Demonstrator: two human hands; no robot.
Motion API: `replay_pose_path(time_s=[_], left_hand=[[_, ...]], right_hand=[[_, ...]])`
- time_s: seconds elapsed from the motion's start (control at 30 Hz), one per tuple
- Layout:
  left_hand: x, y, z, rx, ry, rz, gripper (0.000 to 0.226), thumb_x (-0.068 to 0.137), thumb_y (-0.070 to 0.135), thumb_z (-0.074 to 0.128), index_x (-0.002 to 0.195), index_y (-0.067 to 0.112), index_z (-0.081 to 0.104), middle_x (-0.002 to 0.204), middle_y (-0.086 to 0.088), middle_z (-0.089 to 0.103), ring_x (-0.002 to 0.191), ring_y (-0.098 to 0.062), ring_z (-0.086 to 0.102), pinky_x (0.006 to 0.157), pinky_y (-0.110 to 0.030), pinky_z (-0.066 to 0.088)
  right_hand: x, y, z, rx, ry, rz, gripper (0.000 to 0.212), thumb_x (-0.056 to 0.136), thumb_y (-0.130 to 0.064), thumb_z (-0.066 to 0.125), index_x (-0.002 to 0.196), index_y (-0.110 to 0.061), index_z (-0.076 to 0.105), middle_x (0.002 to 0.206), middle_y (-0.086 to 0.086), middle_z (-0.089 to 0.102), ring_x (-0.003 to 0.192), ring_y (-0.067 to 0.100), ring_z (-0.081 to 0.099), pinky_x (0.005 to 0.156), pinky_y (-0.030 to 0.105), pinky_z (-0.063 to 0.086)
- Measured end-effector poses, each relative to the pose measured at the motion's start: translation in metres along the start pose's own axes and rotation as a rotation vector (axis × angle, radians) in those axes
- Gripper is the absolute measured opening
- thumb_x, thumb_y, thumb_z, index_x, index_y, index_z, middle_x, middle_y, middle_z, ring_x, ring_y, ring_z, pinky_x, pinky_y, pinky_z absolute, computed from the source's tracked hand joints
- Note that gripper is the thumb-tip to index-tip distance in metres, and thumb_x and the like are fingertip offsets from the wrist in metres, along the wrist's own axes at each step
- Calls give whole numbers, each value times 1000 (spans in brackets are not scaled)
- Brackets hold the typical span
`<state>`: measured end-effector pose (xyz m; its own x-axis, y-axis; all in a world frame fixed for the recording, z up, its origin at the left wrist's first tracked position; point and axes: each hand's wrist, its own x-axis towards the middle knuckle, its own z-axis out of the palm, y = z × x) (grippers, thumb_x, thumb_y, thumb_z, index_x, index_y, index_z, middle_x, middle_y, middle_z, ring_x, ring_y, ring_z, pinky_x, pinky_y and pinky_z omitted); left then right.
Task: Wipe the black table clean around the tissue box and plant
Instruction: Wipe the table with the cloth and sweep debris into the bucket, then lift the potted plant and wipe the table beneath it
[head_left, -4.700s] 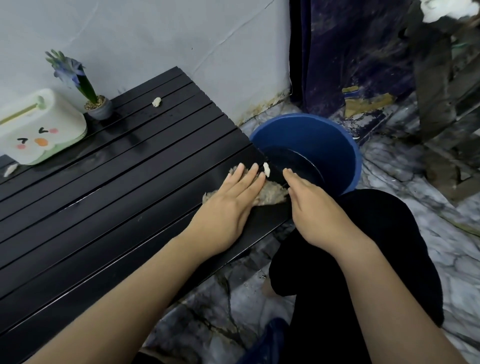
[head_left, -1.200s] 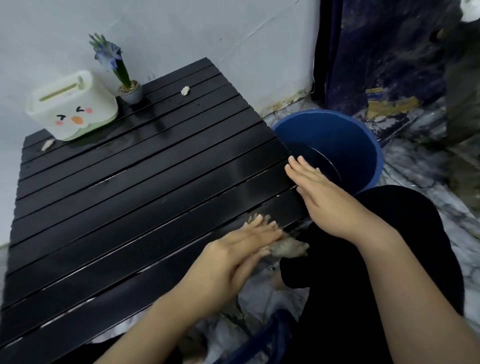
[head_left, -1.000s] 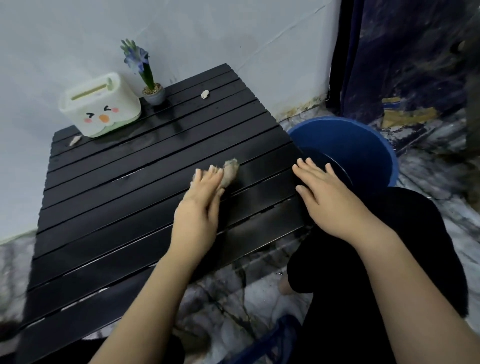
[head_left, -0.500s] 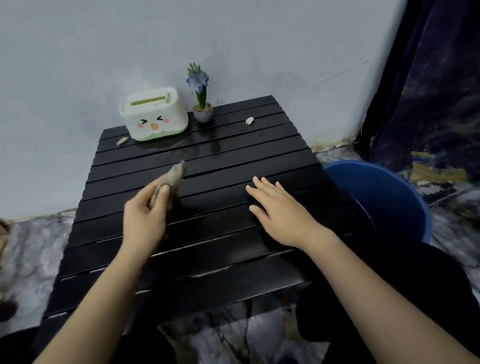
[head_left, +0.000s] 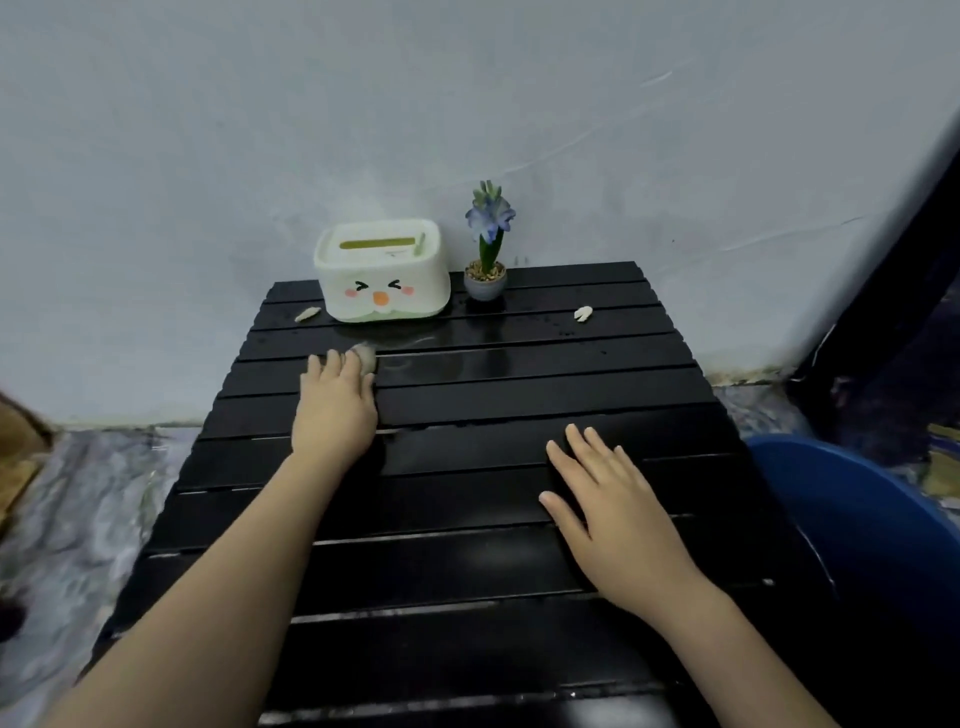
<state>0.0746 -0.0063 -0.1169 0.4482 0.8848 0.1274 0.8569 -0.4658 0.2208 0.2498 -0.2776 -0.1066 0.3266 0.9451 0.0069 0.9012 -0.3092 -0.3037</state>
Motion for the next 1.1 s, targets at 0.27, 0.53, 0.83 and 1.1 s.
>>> replay_pose_path(time_s=[0.27,0.53,0.83,1.1], left_hand=[[17,127,29,-236,-235,442,45,106,24,38,150,13,39,160,-11,34,151,-33,19,123,-45,11],[29,100,2,-911,-145,148,40,103,19,50,142,12,53,149,-6,52,142,-21,42,113,-31,41],[26,66,24,-369,-48,223,45,104,22,47,148,17,45,159,-6,35,152,-27,18,124,-37,11],[28,66,27,-320,-17,252,45,102,16,51,146,12,48,156,-11,39,151,-32,24,123,-39,13]], right_hand=[[4,1,-6,19,2,-6,58,102,-53,30,154,-29,29,164,-5,17,152,10,5,123,29,5],[51,1,-31,64,163,-15,38,100,-43,47,129,-24,62,120,-10,67,112,13,56,89,31,50],[202,-11,-31,0,199,-71,48,101,-36,46,147,-28,42,150,8,41,130,31,40,102,45,42],[297,-12,-21,14,15,-2,62,100,-47,45,155,-42,16,160,24,10,139,46,26,111,53,33]])
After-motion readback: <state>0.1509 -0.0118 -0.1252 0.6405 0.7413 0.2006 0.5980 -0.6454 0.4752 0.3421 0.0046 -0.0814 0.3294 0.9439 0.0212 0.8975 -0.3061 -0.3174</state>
